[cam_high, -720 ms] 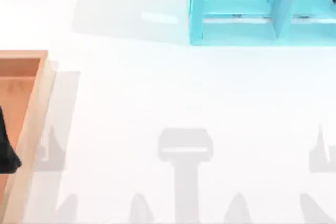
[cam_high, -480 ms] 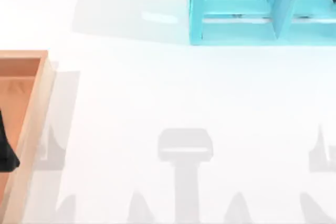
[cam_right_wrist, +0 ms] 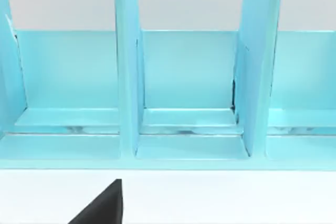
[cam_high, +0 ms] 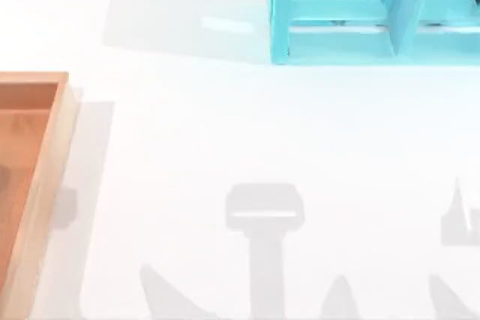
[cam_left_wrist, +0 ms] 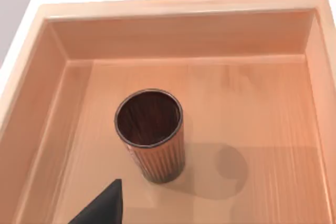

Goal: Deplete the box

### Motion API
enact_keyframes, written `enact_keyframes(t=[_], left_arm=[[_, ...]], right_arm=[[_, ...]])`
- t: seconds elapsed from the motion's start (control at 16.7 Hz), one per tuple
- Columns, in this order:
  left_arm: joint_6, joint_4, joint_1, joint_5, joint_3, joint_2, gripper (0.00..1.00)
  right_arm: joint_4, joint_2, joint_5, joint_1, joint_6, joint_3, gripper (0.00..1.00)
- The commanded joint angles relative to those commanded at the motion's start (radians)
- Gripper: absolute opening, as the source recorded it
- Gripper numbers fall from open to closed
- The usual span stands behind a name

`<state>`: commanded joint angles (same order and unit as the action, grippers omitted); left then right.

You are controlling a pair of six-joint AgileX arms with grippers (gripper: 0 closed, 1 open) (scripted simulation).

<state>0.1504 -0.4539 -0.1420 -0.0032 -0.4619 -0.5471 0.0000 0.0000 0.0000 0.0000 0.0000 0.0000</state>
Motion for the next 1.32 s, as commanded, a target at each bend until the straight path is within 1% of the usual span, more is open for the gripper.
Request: enact_keyframes(t=[0.42,0.66,0.9,1.32], left_arm=[[0.160,-0.484,-0.149,-0.003,-0.495,-0.650,1.00],[0.226,-0.687,-0.211,-0.004,-0.702,-0.922,1.00],[0.257,-0.776,-0.239,-0.004,-0.792,-1.040,1.00],[0.256,-0.760,-0.236,-0.004,-0.777,-1.046,1.00]], right_arm=[[0.000,0.000,0.000,0.000,0.000,0.000,1.00],[0.000,0.000,0.000,0.000,0.000,0.000,1.00],[0.000,0.000,0.000,0.000,0.000,0.000,1.00],[0.000,0.000,0.000,0.000,0.000,0.000,1.00]])
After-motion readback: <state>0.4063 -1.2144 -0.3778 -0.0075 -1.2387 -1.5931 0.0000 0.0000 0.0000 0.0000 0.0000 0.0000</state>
